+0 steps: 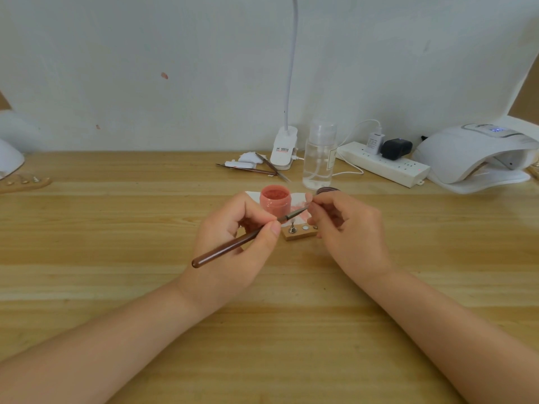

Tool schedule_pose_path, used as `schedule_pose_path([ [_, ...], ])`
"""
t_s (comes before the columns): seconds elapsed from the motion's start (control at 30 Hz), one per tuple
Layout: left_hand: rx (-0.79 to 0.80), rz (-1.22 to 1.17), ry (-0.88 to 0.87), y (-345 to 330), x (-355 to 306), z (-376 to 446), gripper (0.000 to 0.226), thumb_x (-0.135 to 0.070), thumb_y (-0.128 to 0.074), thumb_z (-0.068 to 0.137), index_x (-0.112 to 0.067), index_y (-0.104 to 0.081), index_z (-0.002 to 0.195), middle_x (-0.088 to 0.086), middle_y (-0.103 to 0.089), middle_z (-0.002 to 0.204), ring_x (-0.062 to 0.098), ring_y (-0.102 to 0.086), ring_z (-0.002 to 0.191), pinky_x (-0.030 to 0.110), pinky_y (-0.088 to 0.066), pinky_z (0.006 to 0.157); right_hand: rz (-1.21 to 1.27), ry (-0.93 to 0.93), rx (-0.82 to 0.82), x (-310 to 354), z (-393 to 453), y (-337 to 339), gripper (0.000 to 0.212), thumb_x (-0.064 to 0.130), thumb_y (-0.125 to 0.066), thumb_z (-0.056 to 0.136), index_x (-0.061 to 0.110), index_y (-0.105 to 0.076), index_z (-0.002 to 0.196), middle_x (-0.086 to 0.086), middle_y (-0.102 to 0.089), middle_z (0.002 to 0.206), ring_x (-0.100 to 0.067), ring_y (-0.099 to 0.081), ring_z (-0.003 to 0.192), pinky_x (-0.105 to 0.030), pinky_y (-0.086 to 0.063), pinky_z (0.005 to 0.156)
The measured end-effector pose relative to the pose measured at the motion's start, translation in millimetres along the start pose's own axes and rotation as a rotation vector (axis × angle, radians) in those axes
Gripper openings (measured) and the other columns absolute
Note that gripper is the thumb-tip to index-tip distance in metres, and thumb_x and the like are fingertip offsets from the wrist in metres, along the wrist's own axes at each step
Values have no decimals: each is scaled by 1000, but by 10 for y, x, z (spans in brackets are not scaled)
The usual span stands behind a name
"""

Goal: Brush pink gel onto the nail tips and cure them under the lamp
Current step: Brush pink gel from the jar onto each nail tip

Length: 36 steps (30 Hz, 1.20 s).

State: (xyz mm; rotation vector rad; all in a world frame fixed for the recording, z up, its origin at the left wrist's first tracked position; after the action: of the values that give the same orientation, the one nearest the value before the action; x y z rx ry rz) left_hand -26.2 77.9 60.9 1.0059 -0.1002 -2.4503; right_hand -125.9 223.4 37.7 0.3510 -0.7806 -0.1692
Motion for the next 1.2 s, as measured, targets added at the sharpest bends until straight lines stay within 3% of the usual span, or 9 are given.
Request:
schedule_pose_path([
  [0.13, -31, -15, -8, 0, -40, 12, 7, -22, -58, 84, -28, -54, 84, -29, -64, 80, -8, -59, 73, 5, -41, 66, -5, 4, -1, 17, -1, 4, 6, 9, -67, 86, 12, -70, 90, 1, -69, 77, -15, -67, 73, -41, -56, 64],
  [0.3, -31, 24, 42, -5, 36, 19, 16, -15, -65, 83, -29, -57, 84, -31, -64, 80, -10, -59, 76, 5, -41, 69, -33, 35, -5, 57, 1, 5, 6, 9, -68, 85, 10, -70, 90, 1, -69, 77, -15, -66, 72, -40, -56, 64],
  [0.6, -17, 6, 6, 13, 1, -9, 6, -24, -58, 79, -20, -55, 76, 0, -59, 76, 5, -51, 65, 14, -42, 63, -73, 56, -14, 86, -2, 30, 7, 9, -67, 86, 7, -71, 91, -3, -69, 77, -17, -66, 72, -39, -55, 67],
  [0.77, -25, -4, -19, 9, -56, 19, 9, -19, -57, 83, -26, -53, 81, -28, -63, 79, -7, -57, 71, 7, -41, 65, -86, 62, -22, 111, -4, 38, 6, 9, -68, 85, 7, -70, 90, -2, -68, 76, -15, -65, 71, -37, -54, 67],
  [0.87, -21, 11, -5, -17, -31, 29, 15, -15, -63, 85, -26, -54, 84, -33, -64, 81, -12, -60, 76, 3, -41, 67, -102, 82, -16, 142, -8, 35, 5, 9, -69, 85, 8, -70, 90, -2, -68, 76, -16, -65, 71, -37, -55, 66],
  [1.2, 18, -17, 61, 2, 66, -3, 9, -28, -59, 79, -23, -54, 72, -3, -58, 71, 5, -51, 64, 14, -40, 62, -24, -1, -21, 42, -3, 30, 6, 10, -67, 86, 10, -69, 91, 0, -69, 78, -14, -66, 72, -39, -55, 69],
])
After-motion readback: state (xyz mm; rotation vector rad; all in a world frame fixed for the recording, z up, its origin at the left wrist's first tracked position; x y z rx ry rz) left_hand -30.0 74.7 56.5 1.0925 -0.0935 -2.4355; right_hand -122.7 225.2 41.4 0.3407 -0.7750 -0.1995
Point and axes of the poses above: each hand's wrist, its own z-axis towards the middle knuckle, its own y-axis out of the back of the hand, x = y × z, the point moved 9 cm from there along z, towards the middle knuckle
